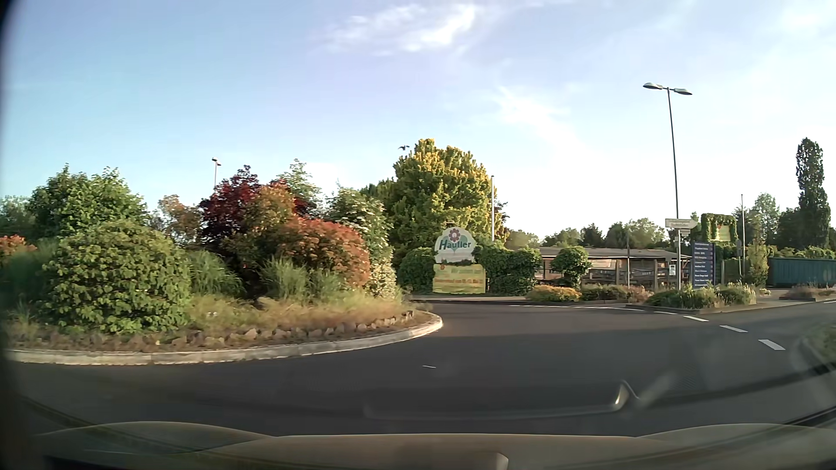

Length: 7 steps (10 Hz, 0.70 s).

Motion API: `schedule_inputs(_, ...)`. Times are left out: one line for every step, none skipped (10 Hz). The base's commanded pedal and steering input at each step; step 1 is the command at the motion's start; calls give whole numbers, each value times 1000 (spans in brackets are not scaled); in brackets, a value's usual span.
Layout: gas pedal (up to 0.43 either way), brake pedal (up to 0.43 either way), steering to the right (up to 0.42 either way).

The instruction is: Follow the waypoints while adhering to traffic rules and regulations

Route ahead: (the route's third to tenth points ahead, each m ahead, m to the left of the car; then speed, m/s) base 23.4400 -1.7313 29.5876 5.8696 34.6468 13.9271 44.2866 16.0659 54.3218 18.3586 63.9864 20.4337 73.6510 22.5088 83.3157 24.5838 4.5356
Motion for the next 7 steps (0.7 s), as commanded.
schedule_inputs(157, 37, 294)
schedule_inputs(169, 30, 294)
schedule_inputs(169, 30, 294)
schedule_inputs(169, 30, 286)
schedule_inputs(169, 30, 271)
schedule_inputs(169, 30, 251)
schedule_inputs(169, 30, 226)
